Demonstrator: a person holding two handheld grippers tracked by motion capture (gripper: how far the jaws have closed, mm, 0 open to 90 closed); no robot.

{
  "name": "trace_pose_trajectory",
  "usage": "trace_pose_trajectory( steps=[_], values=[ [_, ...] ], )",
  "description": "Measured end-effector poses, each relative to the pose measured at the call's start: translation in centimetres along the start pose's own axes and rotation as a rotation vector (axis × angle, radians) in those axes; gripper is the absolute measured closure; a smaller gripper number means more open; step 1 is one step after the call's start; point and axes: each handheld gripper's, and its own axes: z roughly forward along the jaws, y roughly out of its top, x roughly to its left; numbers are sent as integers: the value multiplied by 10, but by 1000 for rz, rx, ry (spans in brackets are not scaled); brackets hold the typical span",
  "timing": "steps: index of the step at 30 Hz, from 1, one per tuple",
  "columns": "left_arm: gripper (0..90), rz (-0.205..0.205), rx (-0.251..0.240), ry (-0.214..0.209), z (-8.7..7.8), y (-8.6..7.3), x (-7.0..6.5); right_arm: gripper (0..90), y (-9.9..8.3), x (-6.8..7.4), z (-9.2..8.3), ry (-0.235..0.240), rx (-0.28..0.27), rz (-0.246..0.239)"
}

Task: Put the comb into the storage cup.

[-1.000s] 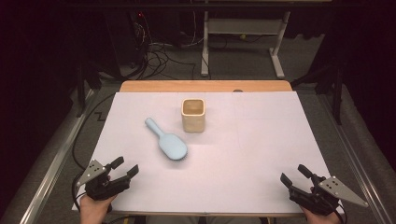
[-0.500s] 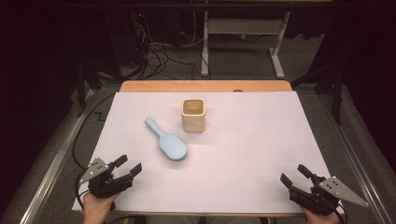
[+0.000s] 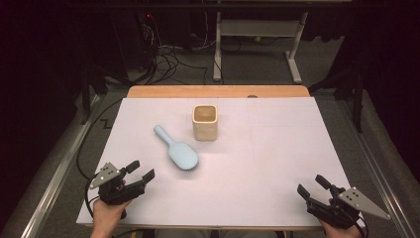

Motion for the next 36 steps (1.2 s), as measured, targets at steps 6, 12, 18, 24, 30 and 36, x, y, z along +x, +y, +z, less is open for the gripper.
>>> trace_pose_trajectory(
  steps=[6,12,18,24,30,36],
  values=[
    [308,5,-7,-2,6,5,-1,258,0,0,0,1,-2,-1],
    [309,2,-7,0,10,8,1,258,0,0,0,1,-2,-1],
    [311,15,1,4,14,11,2,258,0,0,0,1,-2,-2],
    [314,16,8,-2,22,15,3,258,0,0,0,-1,-2,0],
    [318,14,9,3,28,19,4,257,0,0,0,2,-1,0],
    [318,4,17,2,33,22,5,258,0,0,0,1,-1,0]
  ],
)
